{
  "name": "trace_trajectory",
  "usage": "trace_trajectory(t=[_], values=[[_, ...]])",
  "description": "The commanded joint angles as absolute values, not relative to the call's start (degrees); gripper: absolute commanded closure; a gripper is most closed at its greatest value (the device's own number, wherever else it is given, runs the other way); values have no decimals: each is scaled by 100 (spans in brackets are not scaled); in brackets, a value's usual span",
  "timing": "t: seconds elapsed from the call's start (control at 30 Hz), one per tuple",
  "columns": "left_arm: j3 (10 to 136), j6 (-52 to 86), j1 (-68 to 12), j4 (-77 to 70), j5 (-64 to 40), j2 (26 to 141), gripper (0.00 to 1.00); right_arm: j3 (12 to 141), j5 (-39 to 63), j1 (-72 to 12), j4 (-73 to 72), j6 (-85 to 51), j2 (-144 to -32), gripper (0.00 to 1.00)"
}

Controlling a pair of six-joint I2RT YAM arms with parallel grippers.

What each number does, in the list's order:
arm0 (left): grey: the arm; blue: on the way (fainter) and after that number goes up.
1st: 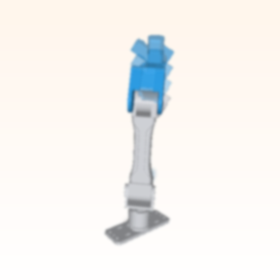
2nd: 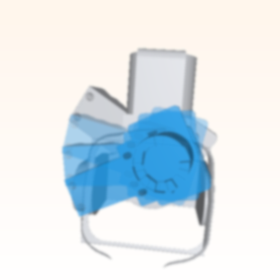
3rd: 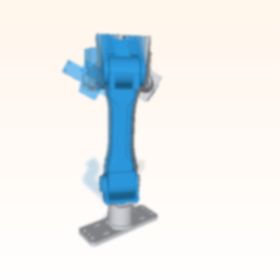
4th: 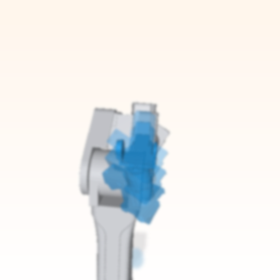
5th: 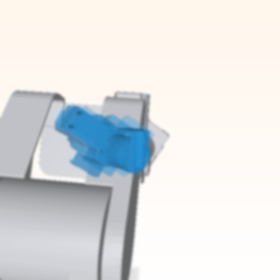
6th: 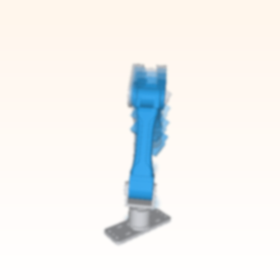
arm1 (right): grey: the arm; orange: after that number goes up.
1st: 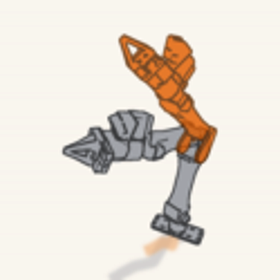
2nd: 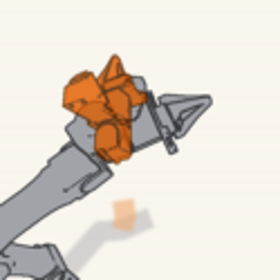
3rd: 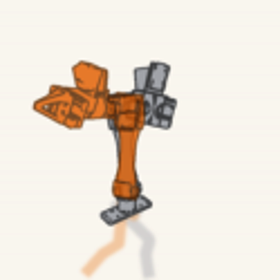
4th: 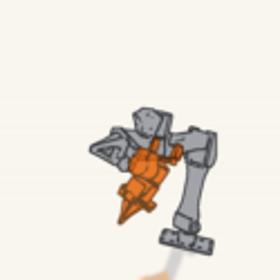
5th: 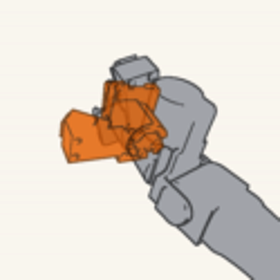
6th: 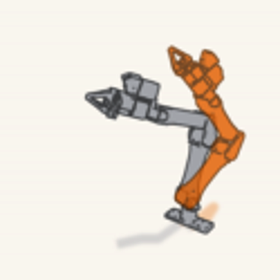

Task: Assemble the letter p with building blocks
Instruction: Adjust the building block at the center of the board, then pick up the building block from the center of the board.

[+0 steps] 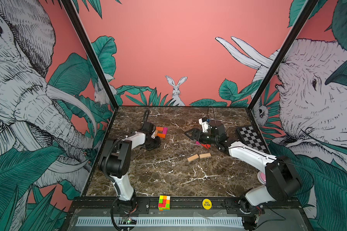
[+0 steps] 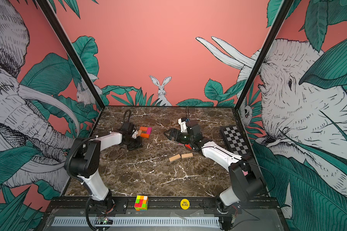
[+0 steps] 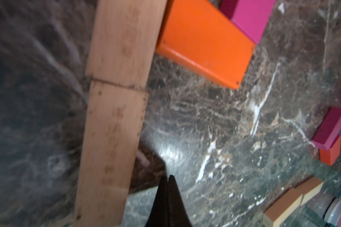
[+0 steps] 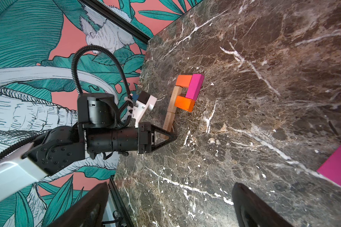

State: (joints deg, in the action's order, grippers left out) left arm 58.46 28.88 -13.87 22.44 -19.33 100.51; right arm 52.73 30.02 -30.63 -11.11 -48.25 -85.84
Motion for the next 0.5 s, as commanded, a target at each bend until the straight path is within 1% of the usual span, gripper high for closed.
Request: trace_trajectory(t=[0.0, 0.03, 0.07, 0.17, 0.27, 0.37, 0.4, 0.47], values=[[5770, 2658, -1433, 2402, -2192, 9318, 94, 5226, 3122, -3049, -1455, -4921, -8680, 2], [5782, 2628, -1428, 2473, -2221, 9132, 94, 5229, 3125, -3042, -1464, -4922, -8672, 2], [5823, 2589, -1433, 2598, -2214, 8942, 92, 5237, 3123, -3046, -1455, -4914, -8652, 2], [5905, 2521, -1432, 2836, -2213, 8413, 82, 5329, 2998, -3045, -1040, -4617, -8409, 2], [5944, 2417, -1433, 3005, -2232, 7951, 59, 5509, 2436, -3028, -58, -3884, -7973, 2], [5942, 2331, -1433, 3103, -2090, 7563, 33, 5758, 1403, -3026, 1158, -3063, -7518, 2], [5925, 2308, -1433, 3096, -2034, 7414, 26, 5761, 947, -3019, 1471, -2922, -7358, 2], [5863, 2307, -1433, 3022, -1856, 7214, 19, 5683, 49, -2999, 1836, -2891, -7054, 2]])
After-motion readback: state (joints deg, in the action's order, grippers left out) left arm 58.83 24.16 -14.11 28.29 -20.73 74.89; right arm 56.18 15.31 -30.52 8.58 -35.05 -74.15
